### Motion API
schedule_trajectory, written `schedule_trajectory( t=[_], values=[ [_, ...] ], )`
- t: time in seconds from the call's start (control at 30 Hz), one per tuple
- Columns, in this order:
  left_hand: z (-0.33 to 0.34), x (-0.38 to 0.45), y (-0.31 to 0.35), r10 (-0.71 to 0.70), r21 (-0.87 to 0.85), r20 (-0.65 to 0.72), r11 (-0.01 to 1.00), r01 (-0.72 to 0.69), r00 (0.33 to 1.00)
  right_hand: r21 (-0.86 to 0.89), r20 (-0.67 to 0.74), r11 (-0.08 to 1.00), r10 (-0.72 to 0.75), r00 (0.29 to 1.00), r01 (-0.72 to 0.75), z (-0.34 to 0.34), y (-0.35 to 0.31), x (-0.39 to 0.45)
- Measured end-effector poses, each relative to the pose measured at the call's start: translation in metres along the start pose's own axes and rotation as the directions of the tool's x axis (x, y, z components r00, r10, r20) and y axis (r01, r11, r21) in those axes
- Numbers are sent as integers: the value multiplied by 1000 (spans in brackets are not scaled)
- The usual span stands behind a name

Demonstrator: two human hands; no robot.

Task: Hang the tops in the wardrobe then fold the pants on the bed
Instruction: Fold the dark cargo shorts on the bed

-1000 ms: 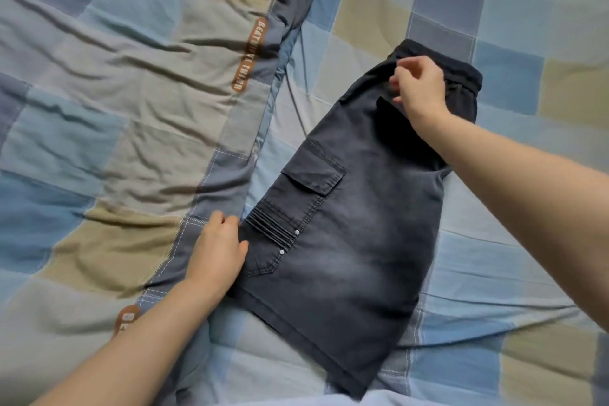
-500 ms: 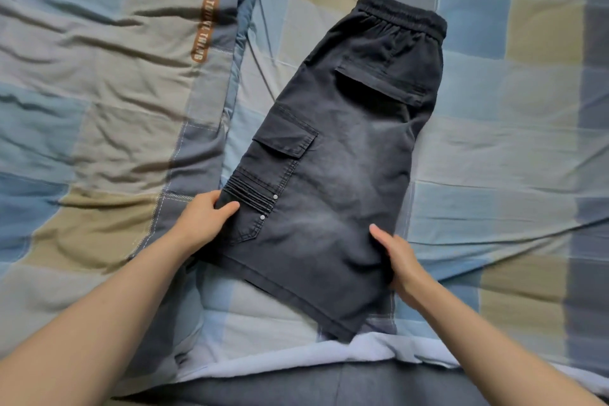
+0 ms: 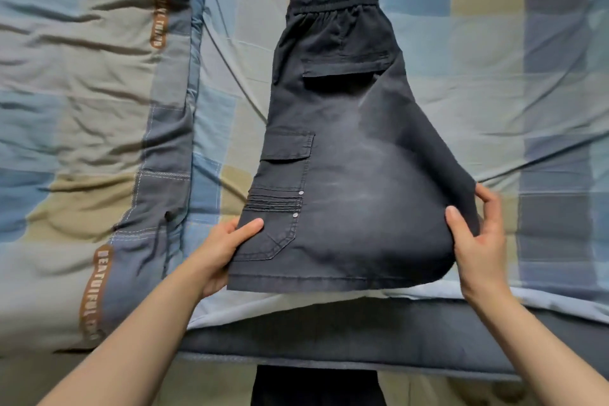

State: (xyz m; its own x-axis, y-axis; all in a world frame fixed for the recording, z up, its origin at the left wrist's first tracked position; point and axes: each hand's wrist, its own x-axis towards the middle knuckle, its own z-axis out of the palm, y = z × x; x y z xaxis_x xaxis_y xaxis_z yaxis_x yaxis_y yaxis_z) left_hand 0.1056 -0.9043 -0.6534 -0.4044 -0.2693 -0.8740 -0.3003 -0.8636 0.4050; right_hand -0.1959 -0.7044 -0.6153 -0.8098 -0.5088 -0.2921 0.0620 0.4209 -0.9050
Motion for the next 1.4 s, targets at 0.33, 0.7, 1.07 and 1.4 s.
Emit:
schedule_trajectory(
  t=[0.33, 0.7, 1.07, 1.4],
  values=[
    [-2, 22, -86, 117, 675, -403, 707, 209, 907, -440, 339, 654, 755, 561, -615, -24, 103, -51],
    [104, 39, -28, 684, 967, 166, -254, 18, 711, -327, 33, 655, 729, 684, -682, -18, 79, 59],
    [182, 116, -48, 187, 903, 96, -430, -7, 978, -251, 224, 255, 954, 201, -934, 20, 59, 87],
    [186, 121, -48, 158, 884, 43, -465, 36, 987, 222, 538, 190, 794, 283, -956, 9, 66, 82]
  ],
)
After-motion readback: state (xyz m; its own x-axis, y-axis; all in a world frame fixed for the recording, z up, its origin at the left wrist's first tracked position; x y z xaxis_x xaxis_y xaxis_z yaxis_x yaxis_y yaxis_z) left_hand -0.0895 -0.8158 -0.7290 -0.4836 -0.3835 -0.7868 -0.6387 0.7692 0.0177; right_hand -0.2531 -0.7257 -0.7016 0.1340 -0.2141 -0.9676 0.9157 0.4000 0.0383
